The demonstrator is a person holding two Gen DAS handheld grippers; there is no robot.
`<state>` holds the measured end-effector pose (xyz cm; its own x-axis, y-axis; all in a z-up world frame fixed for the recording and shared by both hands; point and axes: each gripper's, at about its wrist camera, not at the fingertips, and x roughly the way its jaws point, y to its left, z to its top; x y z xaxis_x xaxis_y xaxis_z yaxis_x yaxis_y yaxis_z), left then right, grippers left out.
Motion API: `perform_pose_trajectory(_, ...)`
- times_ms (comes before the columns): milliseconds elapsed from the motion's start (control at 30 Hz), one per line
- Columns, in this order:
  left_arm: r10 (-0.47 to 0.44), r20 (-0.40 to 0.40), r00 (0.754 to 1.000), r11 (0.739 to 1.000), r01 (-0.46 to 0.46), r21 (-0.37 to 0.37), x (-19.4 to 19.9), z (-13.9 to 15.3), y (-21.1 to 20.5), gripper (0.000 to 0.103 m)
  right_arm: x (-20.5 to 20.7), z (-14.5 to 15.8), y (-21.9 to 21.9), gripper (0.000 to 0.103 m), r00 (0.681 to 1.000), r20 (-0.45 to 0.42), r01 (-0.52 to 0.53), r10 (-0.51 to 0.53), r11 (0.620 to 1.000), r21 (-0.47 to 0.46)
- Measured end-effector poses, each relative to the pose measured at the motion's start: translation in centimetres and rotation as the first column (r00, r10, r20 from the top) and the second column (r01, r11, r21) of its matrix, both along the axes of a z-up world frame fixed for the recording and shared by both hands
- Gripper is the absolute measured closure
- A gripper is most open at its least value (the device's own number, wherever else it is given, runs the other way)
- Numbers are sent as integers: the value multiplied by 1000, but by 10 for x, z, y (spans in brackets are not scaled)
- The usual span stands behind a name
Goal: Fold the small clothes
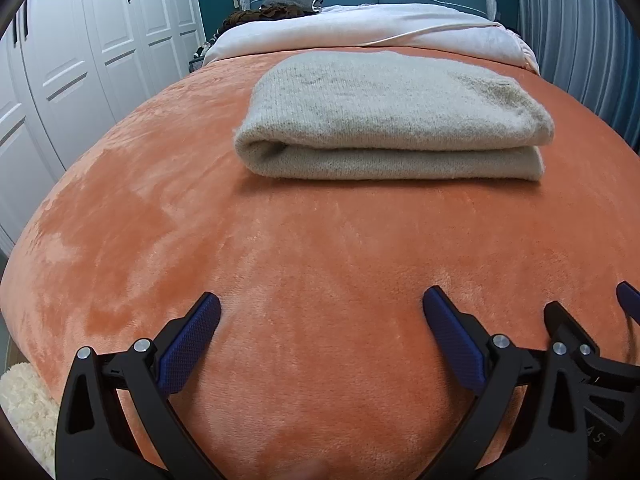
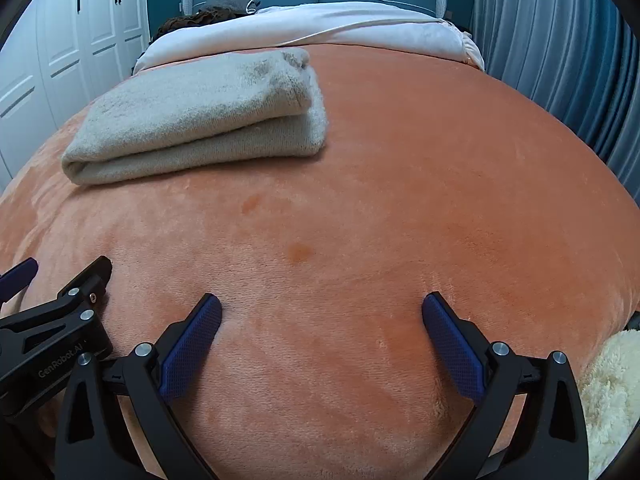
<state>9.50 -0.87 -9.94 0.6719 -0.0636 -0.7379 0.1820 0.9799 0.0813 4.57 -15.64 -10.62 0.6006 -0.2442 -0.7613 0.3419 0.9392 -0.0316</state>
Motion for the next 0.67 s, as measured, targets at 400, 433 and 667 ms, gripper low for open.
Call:
perform_pose_trajectory(400,1,-3,1000,1000,-1,6,2,-2,-2,5,-1,0,-2,5,1000,3,-10,10,1000,3)
perform_pose_trajectory(433,2,-4,1000,1000,-2,7,1,-2,-3,5,-1,0,-1,5,1000,2,-10,10,1000,3)
perform_pose_trajectory(667,5,-6,1000,1000,-5,5,1,-3,-5,5,0,1,-1,5,1000,4,-14,14,1000,-4)
